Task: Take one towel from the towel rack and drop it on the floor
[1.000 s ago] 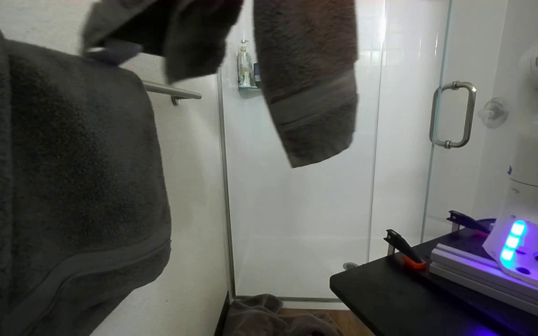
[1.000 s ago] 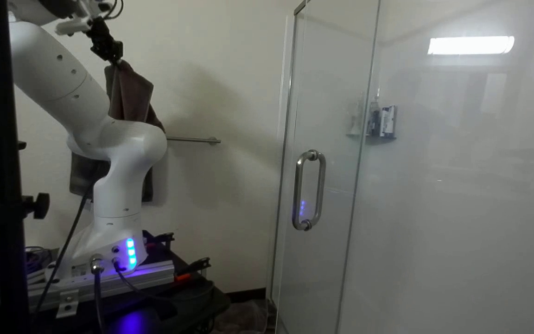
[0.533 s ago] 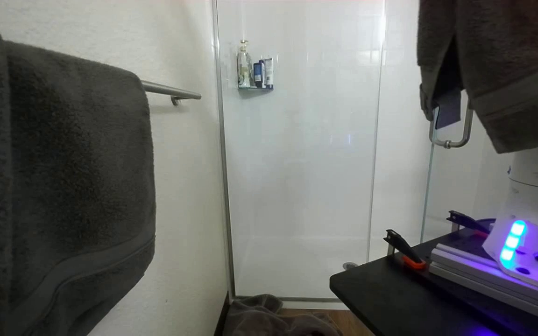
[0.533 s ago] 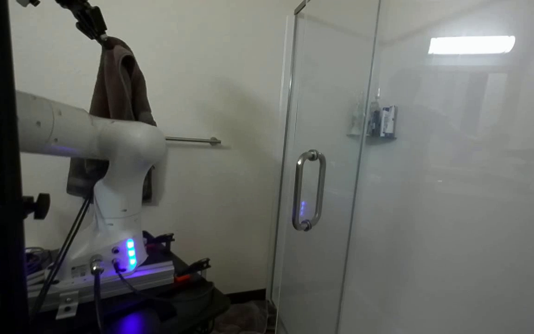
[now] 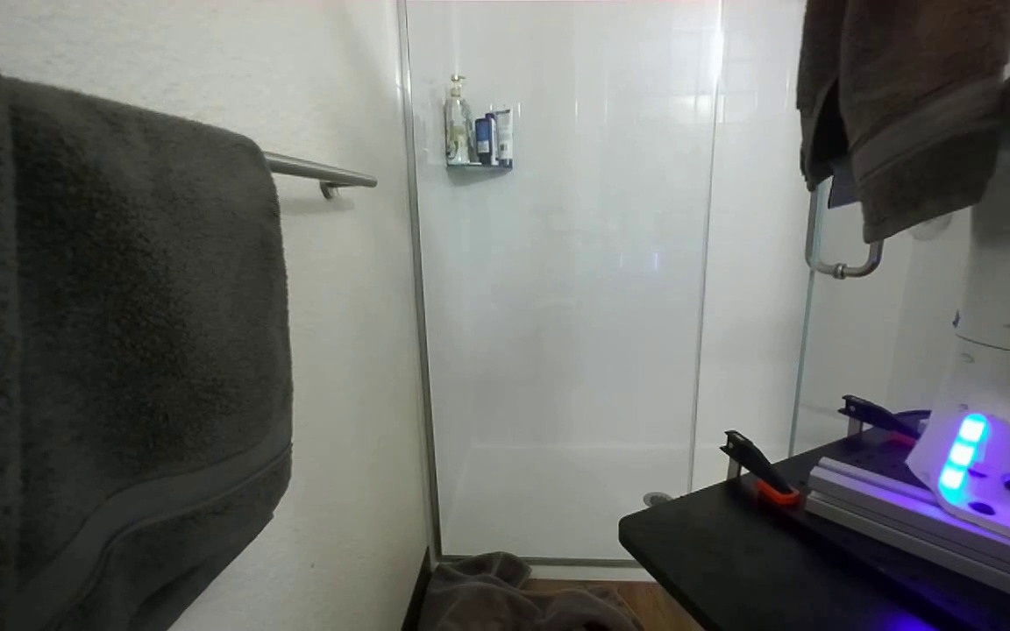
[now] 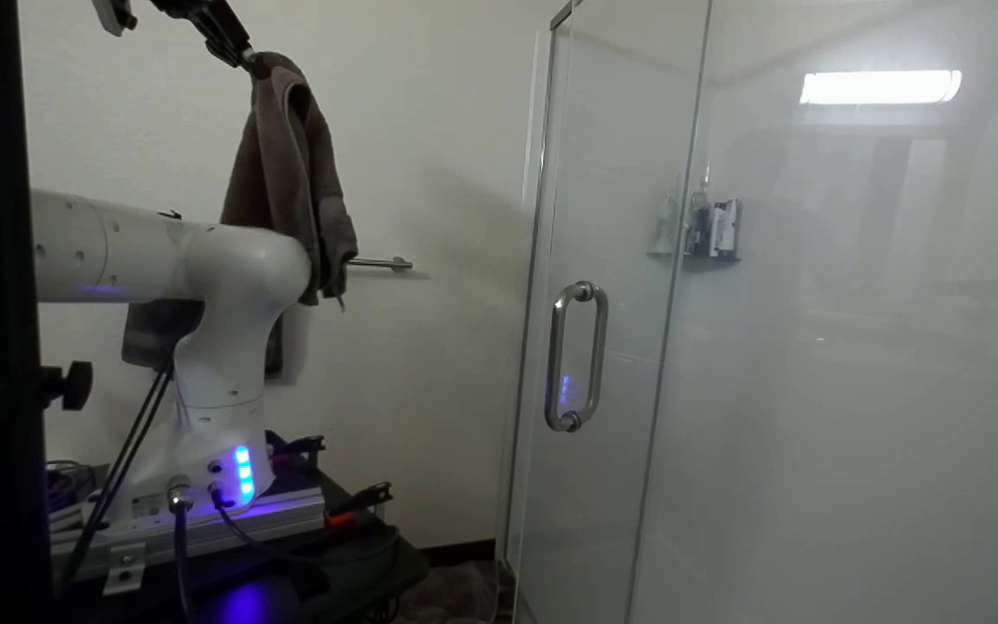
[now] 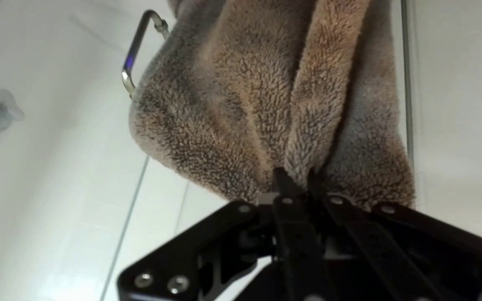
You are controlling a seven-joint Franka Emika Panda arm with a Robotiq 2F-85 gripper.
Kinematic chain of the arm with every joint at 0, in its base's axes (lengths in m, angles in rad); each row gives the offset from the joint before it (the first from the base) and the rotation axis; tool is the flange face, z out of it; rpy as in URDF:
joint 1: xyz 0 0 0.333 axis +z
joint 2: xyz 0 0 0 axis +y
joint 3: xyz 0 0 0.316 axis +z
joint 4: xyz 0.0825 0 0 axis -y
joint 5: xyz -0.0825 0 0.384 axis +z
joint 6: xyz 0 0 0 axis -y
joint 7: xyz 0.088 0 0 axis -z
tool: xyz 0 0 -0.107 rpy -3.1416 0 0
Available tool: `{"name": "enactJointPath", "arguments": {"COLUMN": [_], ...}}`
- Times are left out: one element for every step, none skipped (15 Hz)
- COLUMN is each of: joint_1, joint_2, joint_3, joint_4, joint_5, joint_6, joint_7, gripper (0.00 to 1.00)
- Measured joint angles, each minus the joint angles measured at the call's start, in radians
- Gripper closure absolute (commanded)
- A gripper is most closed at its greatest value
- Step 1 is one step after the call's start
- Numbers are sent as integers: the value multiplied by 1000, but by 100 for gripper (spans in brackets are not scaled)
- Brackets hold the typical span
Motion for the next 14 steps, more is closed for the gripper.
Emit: {"name": "enactJointPath", "arguments": {"joint_1": [-27, -65, -112, -159, -207, -253, -295, -327, -350, -364, -371, -372, -372, -371], "joint_2": [25, 54, 85, 114, 148, 182, 213, 239, 260, 279, 295, 306, 311, 313], "joint_3": [26, 63, 108, 148, 183, 202, 204, 191, 166, 133, 98, 64, 32, 3], "joint_4": [-12, -13, -11, -10, -10, -12, -19, -33, -53, -76, -102, -132, -164, -199], "joint_5": [17, 43, 70, 87, 90, 89, 89, 92, 100, 123, 149, 176, 205, 243], "joint_6": [62, 109, 155, 204, 261, 326, 397, 472, 550, 622, 690, 753, 812, 867], "joint_7": [-28, -59, -91, -122, -154, -181, -194, -195, -191, -185, -178, -173, -170, -169], "gripper": [98, 98, 98, 98, 98, 98, 98, 98, 98, 98, 98, 98, 98, 98]}}
